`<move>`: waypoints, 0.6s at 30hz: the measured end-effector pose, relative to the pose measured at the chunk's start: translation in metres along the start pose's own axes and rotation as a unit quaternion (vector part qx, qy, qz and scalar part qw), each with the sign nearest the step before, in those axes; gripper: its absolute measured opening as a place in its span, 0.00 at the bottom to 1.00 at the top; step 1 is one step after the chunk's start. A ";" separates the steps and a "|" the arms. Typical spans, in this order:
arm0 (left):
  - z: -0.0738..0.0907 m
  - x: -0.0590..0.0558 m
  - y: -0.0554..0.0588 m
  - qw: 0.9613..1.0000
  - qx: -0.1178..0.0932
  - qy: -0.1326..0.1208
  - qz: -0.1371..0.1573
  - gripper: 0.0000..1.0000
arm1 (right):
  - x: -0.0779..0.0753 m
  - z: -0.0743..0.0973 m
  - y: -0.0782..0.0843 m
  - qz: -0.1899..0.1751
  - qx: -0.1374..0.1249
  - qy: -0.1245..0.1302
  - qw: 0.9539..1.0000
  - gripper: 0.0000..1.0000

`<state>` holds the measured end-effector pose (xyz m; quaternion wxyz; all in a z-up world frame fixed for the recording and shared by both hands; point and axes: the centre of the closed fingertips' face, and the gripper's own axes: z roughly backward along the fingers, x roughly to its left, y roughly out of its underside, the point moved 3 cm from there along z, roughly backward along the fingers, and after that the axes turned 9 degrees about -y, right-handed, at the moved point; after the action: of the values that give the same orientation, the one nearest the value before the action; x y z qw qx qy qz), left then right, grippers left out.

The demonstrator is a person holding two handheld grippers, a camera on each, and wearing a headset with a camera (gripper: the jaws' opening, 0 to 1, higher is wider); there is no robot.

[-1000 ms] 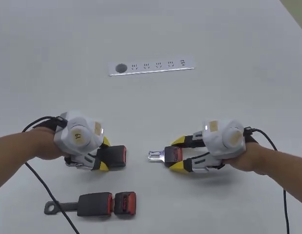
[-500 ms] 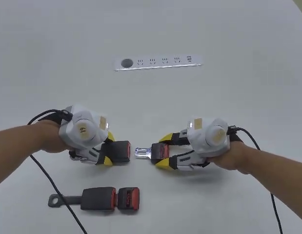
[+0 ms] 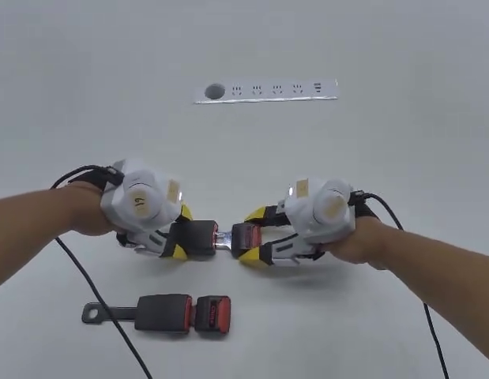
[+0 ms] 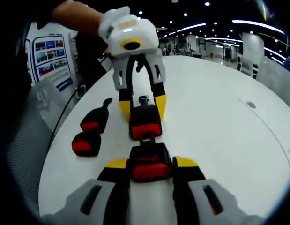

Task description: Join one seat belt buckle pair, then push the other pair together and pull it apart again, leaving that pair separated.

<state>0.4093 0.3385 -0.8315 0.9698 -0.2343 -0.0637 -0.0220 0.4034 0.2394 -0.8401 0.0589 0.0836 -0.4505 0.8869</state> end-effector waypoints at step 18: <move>0.001 0.000 0.001 1.000 -0.010 0.001 -0.003 0.33 | -0.002 -0.012 -0.009 -0.022 -0.006 0.006 1.000 0.35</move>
<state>0.4091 0.3403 -0.8311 0.9675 -0.2436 -0.0627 -0.0256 0.4057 0.2548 -0.8403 0.0818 0.0875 -0.4538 0.8830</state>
